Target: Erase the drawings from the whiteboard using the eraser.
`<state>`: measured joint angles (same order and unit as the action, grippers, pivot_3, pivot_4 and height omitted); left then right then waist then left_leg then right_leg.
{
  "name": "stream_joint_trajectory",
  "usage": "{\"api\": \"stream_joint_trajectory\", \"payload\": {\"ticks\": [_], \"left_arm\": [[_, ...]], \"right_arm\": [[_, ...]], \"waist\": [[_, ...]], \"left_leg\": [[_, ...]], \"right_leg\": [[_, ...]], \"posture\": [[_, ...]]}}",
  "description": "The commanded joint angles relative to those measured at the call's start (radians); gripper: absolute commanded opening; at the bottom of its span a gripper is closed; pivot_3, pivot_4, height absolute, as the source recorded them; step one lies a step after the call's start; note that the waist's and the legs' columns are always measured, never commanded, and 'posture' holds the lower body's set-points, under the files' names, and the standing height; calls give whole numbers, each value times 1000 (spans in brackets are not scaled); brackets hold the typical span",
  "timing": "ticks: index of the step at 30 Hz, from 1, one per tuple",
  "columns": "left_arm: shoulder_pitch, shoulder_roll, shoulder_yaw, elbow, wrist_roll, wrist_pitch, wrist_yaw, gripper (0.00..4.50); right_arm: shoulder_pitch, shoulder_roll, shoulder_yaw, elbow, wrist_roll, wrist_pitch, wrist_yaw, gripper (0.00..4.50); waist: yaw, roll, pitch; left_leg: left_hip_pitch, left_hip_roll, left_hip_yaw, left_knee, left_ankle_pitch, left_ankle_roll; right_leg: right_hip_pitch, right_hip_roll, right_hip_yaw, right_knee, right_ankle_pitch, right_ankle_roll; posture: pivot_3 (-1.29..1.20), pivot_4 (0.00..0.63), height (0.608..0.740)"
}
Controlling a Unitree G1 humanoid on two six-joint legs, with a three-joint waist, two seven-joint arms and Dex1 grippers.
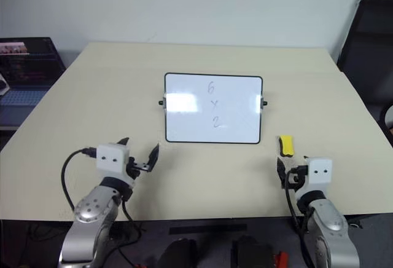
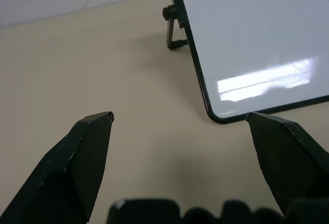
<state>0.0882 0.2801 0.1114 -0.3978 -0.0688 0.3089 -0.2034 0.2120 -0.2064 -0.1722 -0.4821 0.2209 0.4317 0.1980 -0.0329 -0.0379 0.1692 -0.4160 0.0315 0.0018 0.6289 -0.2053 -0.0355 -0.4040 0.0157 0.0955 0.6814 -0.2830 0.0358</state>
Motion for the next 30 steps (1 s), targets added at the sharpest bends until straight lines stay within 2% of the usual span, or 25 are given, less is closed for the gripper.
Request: {"api": "stream_joint_trajectory", "payload": {"ticks": [1, 8, 12, 17, 19, 23, 27, 30], "left_arm": [[1, -7, -6, -36, 16, 8, 19, 4500], [-12, 15, -13, -41, 0, 23, -17, 4500], [-54, 96, 15, 2, -37, -7, -118, 4500], [-126, 195, 54, 48, -100, 21, -228, 4500], [-190, 235, 14, 48, -166, 61, -337, 4500], [-332, 293, -50, 111, -261, 81, -537, 4500], [-457, 317, -116, 241, -270, 50, -680, 4500], [-521, 321, -198, 297, -264, 27, -803, 4500]], "right_arm": [[-7, -26, 12, -44, -21, -15, 4, 4481], [-15, -40, 0, -120, -1, 8, 8, 4481], [-24, -41, -15, -153, 30, 28, 10, 4481], [-55, -33, 6, -221, 77, 166, -24, 4481], [-122, -68, -42, -225, 96, 240, -37, 4481], [-214, -64, -56, -242, 104, 376, -102, 4481], [-283, -54, -24, -187, 75, 448, -143, 4481], [-344, -4, -53, -123, 90, 472, -177, 4481]], "waist": [[0, 0, 0], [0, 0, 0], [0, 0, 0], [-1, 0, 0], [-1, 0, 0], [2, -1, 0], [0, -1, -1], [-7, -1, 0]], "left_leg": [[0, 0, 0, 0, 0, 0], [0, 0, 0, 0, 0, 0], [0, 0, 0, 0, 0, 0], [0, 0, 1, 0, 0, 0], [0, 0, 1, 0, 0, 0], [0, -1, 1, 1, 1, 1], [-1, -2, 1, 0, 1, 1], [-1, -3, 2, 0, 1, 2]], "right_leg": [[0, 0, 0, 0, 0, 0], [0, 0, 0, 0, 0, 0], [0, 0, -1, 0, 0, 0], [0, 0, -1, 0, 0, 0], [0, 0, -1, 0, 0, 0], [0, 0, -2, 0, 1, 2], [-1, 1, -2, 0, 1, 2], [-1, 1, -2, -1, 1, 1]], "posture": [[0, 150, 740], [0, 150, 740], [0, 150, 740], [0, 150, 740], [0, 150, 740], [0, 150, 740], [0, 150, 740], [0, 150, 740]]}}
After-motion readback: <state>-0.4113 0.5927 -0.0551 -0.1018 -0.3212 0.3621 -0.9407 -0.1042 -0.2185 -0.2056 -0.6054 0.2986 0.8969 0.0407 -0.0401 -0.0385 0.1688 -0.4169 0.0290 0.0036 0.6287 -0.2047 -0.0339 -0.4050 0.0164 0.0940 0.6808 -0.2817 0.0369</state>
